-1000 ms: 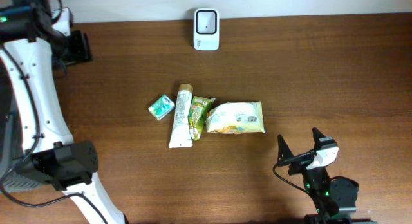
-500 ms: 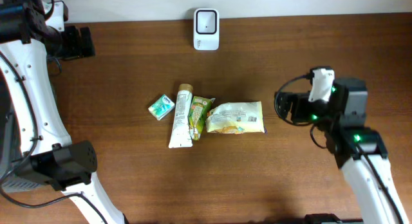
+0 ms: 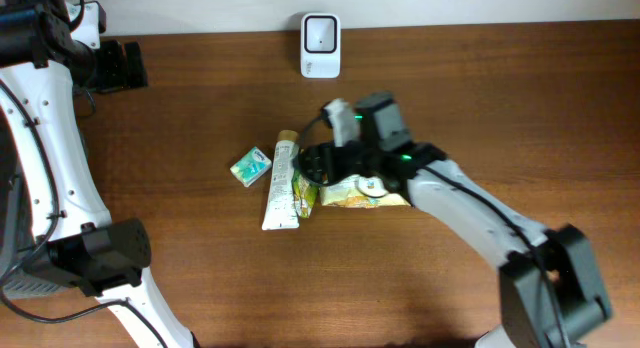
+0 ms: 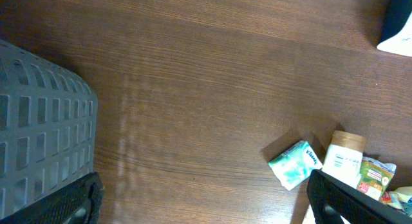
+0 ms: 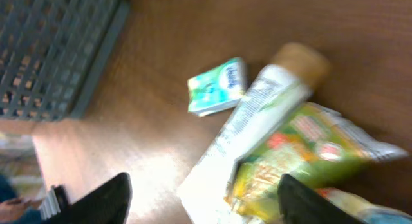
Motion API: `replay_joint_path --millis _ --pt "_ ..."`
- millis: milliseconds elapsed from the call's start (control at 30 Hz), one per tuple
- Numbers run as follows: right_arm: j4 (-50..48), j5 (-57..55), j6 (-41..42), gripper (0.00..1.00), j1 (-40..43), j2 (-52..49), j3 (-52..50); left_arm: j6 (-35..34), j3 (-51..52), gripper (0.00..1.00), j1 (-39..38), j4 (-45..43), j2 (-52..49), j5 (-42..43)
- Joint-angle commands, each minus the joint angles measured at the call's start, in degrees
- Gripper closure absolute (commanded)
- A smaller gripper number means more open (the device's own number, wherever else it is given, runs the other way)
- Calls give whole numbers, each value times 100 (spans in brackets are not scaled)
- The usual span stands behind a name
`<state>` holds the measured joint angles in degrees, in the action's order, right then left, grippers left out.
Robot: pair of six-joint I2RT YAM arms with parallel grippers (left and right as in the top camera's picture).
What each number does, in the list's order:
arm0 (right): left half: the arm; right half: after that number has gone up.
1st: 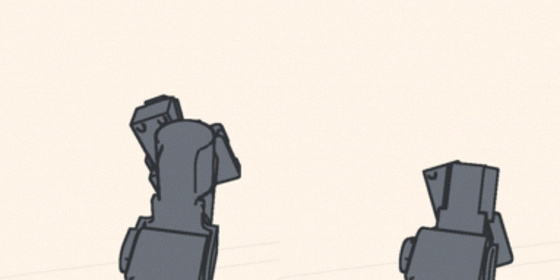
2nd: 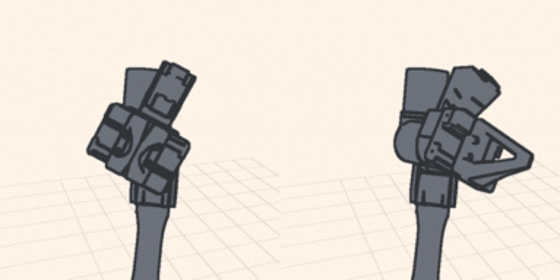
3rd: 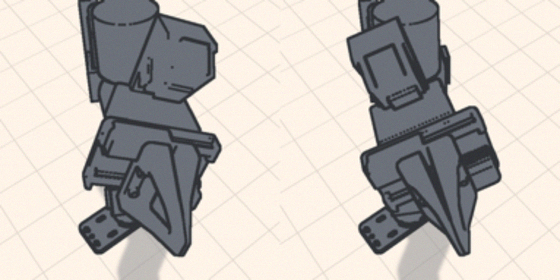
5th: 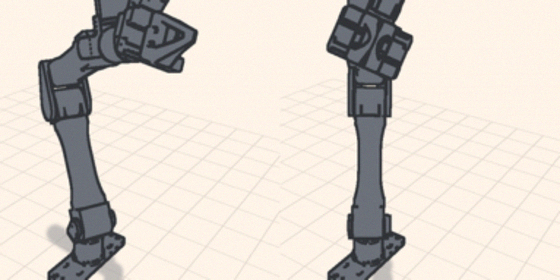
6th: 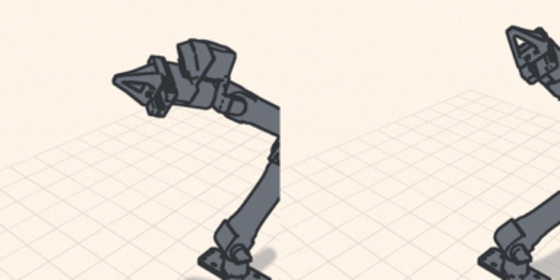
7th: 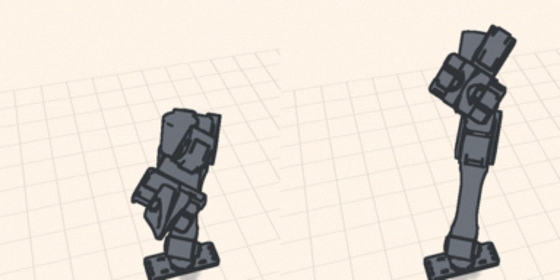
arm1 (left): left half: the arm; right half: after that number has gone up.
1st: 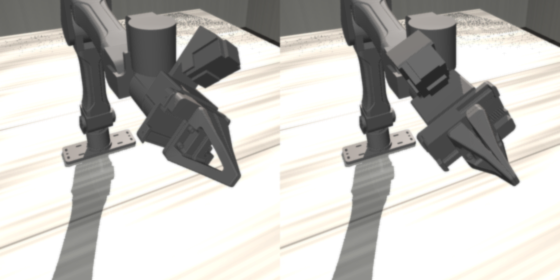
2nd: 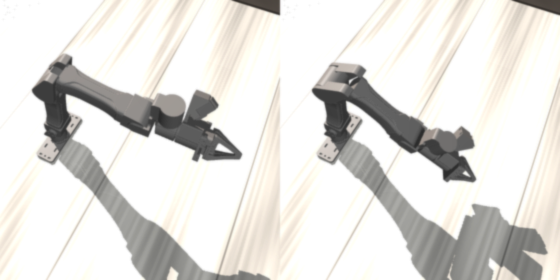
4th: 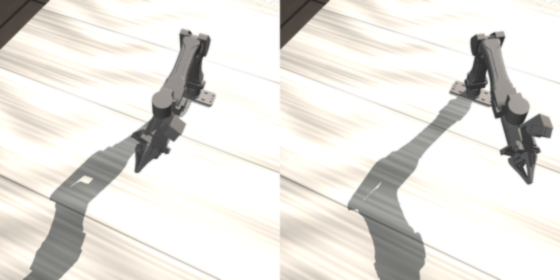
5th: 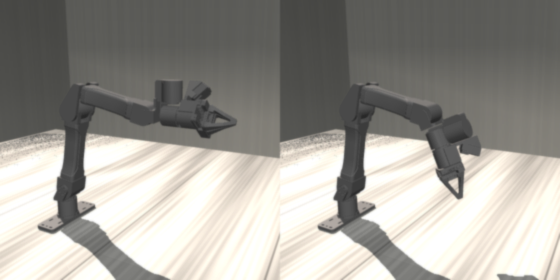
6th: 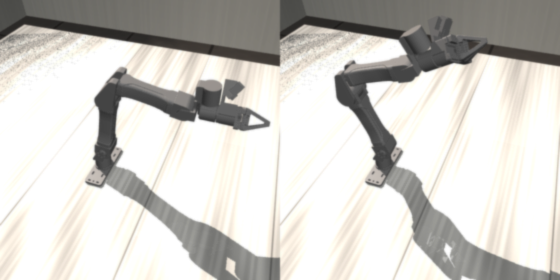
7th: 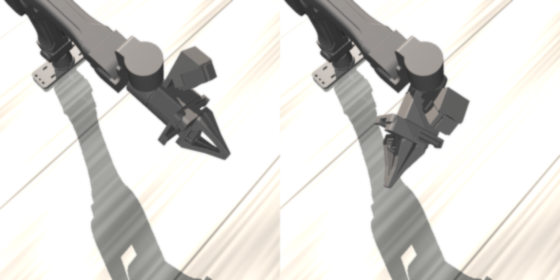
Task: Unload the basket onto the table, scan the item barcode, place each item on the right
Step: 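Move the right gripper to the white snack bag and grasp it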
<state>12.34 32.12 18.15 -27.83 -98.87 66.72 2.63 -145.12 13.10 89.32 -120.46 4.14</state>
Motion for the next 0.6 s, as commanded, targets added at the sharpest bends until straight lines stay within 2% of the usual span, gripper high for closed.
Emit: replay_joint_path --millis 0,133,300,433,567 --pt "433 -240 37 39 -457 -455 407 70 -96 1 35 -9 24 59" --pt "2063 -841 35 43 -466 -468 407 70 -96 1 35 -9 24 61" --pt "3491 -1718 35 43 -160 -354 426 70 -96 1 35 -9 24 61" --pt "4492 -2813 37 43 925 -197 450 70 -96 1 35 -9 24 59" --pt "4616 -3093 33 43 2046 -197 461 70 -96 1 35 -9 24 59"
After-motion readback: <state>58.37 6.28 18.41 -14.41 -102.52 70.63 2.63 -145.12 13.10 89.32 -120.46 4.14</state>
